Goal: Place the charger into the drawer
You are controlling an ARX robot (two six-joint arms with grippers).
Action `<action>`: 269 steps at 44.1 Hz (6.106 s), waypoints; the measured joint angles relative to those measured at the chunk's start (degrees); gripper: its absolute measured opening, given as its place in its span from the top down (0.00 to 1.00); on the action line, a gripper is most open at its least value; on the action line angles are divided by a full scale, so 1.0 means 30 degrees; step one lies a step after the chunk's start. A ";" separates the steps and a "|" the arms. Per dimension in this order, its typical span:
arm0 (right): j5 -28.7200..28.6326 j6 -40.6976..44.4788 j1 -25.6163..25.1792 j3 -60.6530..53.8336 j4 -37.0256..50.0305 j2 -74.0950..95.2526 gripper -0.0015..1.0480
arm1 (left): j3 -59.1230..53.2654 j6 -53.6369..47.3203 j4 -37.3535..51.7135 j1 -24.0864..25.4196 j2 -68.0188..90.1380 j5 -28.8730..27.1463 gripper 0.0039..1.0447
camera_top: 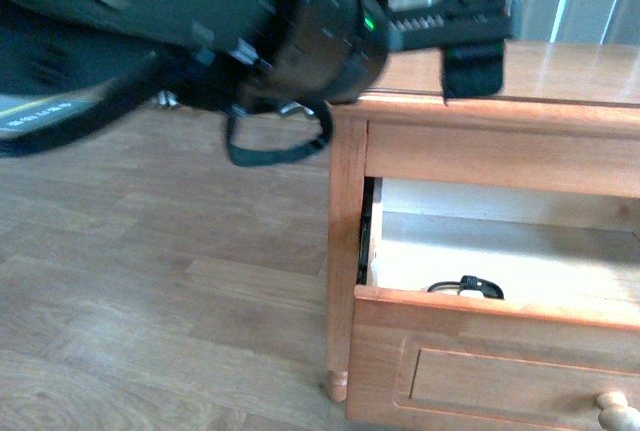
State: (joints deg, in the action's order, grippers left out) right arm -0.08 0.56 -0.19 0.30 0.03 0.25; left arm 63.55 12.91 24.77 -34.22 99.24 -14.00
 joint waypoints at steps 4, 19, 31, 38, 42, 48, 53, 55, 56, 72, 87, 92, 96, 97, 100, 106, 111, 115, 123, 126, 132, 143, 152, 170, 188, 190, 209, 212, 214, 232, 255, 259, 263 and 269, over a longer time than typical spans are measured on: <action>0.0000 0.0000 0.0007 0.0000 0.0000 0.0000 0.08 | -0.2069 -0.0102 -0.0291 0.0590 -0.3366 -0.0954 0.06; 0.0000 0.0000 0.0000 0.0000 0.0000 0.0000 0.08 | -0.9945 0.0918 -0.4597 0.1384 -1.5752 -0.3672 0.06; 0.0000 0.0000 0.0007 0.0000 0.0000 0.0000 0.08 | -1.4214 0.3395 -1.1140 -0.0452 -2.5405 -0.8255 0.06; 0.0007 0.0000 0.0000 0.0000 0.0000 0.0000 0.08 | -1.4681 0.4189 -1.1752 -0.0612 -2.6002 -0.8684 0.06; 0.0000 0.0000 0.0000 0.0000 0.0000 0.0000 0.08 | -1.5788 0.2018 -0.9194 0.0124 -2.6950 -0.6637 0.16; 0.0000 0.0000 0.0000 0.0000 0.0000 0.0000 0.08 | -1.7318 -0.2506 -0.7978 0.2776 -2.8960 -0.3599 0.42; 0.0000 0.0000 0.0000 0.0000 0.0000 0.0000 0.08 | -1.8068 -0.3483 -0.8080 0.4473 -2.9718 -0.1938 0.59; 0.0000 0.0000 0.0000 0.0000 0.0000 0.0000 0.08 | -1.8287 -0.3672 -0.8138 0.5056 -2.9995 -0.1304 0.66; 0.0000 0.0000 0.0000 0.0000 0.0000 0.0000 0.08 | -1.8433 -0.3796 -0.8145 0.5472 -3.0184 -0.0911 0.71; 0.0000 0.0000 0.0000 0.0000 0.0000 0.0000 0.08 | -1.9679 -0.4116 -0.8393 1.0353 -3.1714 0.4291 0.96; 0.0000 0.0000 0.0007 0.0000 0.0000 0.0000 0.08 | -2.0356 -0.4160 -0.8371 1.1336 -3.2341 0.4612 0.96; 0.0000 0.0000 0.0007 0.0000 0.0000 0.0000 0.08 | -2.0954 -0.4160 -0.8349 1.1336 -3.2960 0.4619 0.96; 0.0000 0.0000 0.0007 0.0000 0.0000 0.0000 0.08 | -2.0954 -0.4167 -0.8349 1.1336 -3.3019 0.4619 0.96; 0.0000 0.0000 0.0007 0.0000 0.0000 0.0000 0.08 | -2.0954 -0.4167 -0.8349 1.1336 -3.3019 0.4619 0.96; 0.0000 0.0000 0.0007 0.0000 0.0000 0.0000 0.08 | -2.0954 -0.4167 -0.8349 1.1336 -3.3019 0.4612 0.96; 0.0087 0.0073 0.0022 -0.0007 0.0036 -0.0007 0.08 | -2.0954 -0.4160 -0.8349 1.1336 -3.3019 0.4619 0.85; 0.4554 0.4357 0.1355 -0.0197 0.4648 0.0015 0.08 | -2.0954 -0.4160 -0.8349 1.1336 -3.3019 0.4612 0.62; 0.4087 0.6615 0.1428 -0.0073 0.4969 0.1902 0.08 | -2.0954 -0.4160 -0.8349 1.1336 -3.3033 0.4619 0.43; 0.2157 0.7155 0.0984 -0.0044 0.4736 0.6761 0.08 | -2.0954 -0.4160 -0.8349 1.1336 -3.3033 0.4619 0.07; 0.1610 0.7235 0.0765 -0.0036 0.5625 0.8320 0.08 | -2.0954 -0.4204 -0.8349 1.1336 -3.3033 0.4619 0.05; 0.0576 0.6958 0.0066 0.0066 0.9143 1.3872 0.08 | -2.0954 -0.4211 -0.8349 1.1336 -3.3033 0.4612 0.06; -0.0889 0.6040 -0.0270 0.1931 1.2611 2.2607 0.08 | -2.0954 -0.4211 -0.8349 1.1336 -3.3033 0.4619 0.06; -0.1188 0.5399 -0.0015 0.3373 1.5125 2.8159 0.08 | -2.0954 -0.4211 -0.8349 1.1344 -3.3033 0.4612 0.06; -0.0423 0.4284 0.0918 0.8663 1.9431 3.5641 0.08 | -2.0954 -0.4211 -0.8349 1.1344 -3.3033 0.4619 0.06; 0.1734 0.4073 0.1727 1.5351 2.0138 4.1149 0.08 | -2.0954 -0.4211 -0.8349 1.1344 -3.3033 0.4612 0.06; 0.2135 0.3963 0.1778 1.5854 2.0014 4.1506 0.08 | -2.0954 -0.4211 -0.8349 1.1344 -3.3033 0.4612 0.06; 0.1683 0.3767 0.1486 1.4477 2.0210 3.9692 0.08 | -2.0954 -0.4211 -0.8349 1.1351 -3.3033 0.4619 0.06; 0.1166 0.3759 0.1180 1.2305 2.0363 3.7252 0.08 | -2.0954 -0.4211 -0.8349 1.1351 -3.3040 0.4619 0.06; 0.0954 0.3738 0.0969 1.1147 2.0356 3.5896 0.08 | -2.0954 -0.4218 -0.8349 1.1351 -3.3040 0.4619 0.06; -0.0831 0.1916 -0.3453 0.3213 1.0907 1.8178 0.08 | -2.0954 -0.4211 -0.8349 1.1351 -3.3040 0.4612 0.06; -0.2973 0.0095 -0.3162 0.0831 0.9122 1.0112 0.62 | -2.0954 -0.4218 -0.8349 1.1351 -3.3055 0.4612 0.06; -0.2484 0.0044 -0.2652 0.0423 0.8954 0.9464 0.77 | -2.0954 -0.4218 -0.8349 1.1351 -3.3055 0.4612 0.06; -0.2062 0.0022 -0.2178 -0.0015 0.8772 0.8794 0.92 | -2.0954 -0.4218 -0.8349 1.1351 -3.3055 0.4612 0.06; -0.0138 0.0007 -0.0080 -0.0015 0.7227 0.7104 0.98 | -2.0954 -0.4218 -0.8349 1.1351 -3.3055 0.4619 0.06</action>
State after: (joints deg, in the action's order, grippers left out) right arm -0.49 0.58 -0.43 0.25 21.71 21.56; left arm 0.69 0.25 -0.27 -0.16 0.08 -0.14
